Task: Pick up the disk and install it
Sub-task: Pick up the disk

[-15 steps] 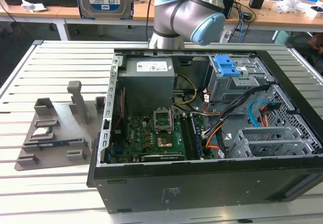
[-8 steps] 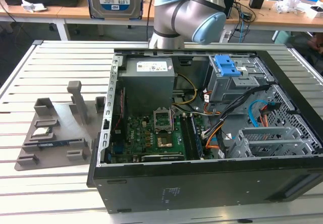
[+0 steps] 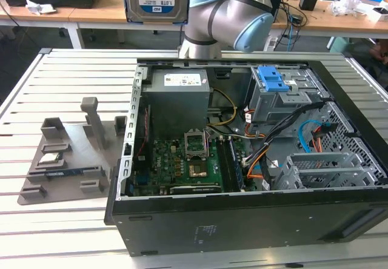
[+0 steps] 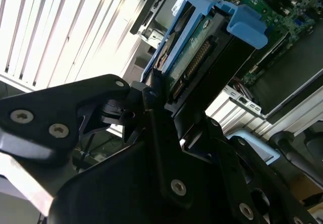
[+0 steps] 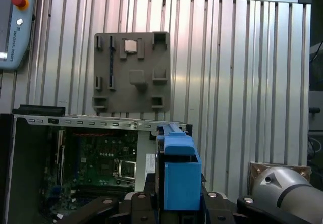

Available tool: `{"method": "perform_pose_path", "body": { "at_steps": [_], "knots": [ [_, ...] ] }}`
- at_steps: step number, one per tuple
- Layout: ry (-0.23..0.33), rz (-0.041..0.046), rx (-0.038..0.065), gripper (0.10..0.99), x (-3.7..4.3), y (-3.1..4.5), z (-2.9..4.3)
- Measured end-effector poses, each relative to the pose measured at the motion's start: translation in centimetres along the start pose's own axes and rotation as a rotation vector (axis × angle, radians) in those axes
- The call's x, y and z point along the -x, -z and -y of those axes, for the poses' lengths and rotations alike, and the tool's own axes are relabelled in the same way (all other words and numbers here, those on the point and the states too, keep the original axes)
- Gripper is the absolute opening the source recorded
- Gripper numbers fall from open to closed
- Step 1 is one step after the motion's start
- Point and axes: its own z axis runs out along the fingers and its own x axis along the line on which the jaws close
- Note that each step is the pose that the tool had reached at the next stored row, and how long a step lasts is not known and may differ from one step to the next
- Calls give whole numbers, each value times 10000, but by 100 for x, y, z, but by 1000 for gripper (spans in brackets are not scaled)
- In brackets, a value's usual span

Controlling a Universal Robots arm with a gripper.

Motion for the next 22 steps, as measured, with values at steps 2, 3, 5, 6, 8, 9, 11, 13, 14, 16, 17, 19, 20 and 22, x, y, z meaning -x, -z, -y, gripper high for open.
{"method": "perform_pose_path", "body": {
  "at_steps": [2, 3, 5, 6, 8, 9, 11, 13, 14, 16, 17, 19, 20, 22],
  "knots": [
    [-2, 0, 0, 369, -4, 4, 60],
    [-1, 0, 0, 369, -5, 5, 79],
    [1, 0, 0, 369, -8, 8, 120],
    [-1, 0, 0, 369, -9, 9, 140],
    [-1, 0, 0, 369, -13, 12, 199],
    [0, 0, 0, 369, -14, 14, 228],
    [-1, 0, 0, 369, -16, 16, 263],
    [-2, 0, 0, 369, -19, 18, 305],
    [-1, 0, 0, 369, -20, 19, 326],
    [0, 1, 0, 369, -23, 23, 374],
    [-1, 1, 0, 369, -24, 24, 395],
    [-1, 0, 0, 369, -27, 28, 445],
    [0, 0, 0, 369, -30, 30, 480],
    [-2, 0, 0, 369, -33, 33, 533]
  ]
}}
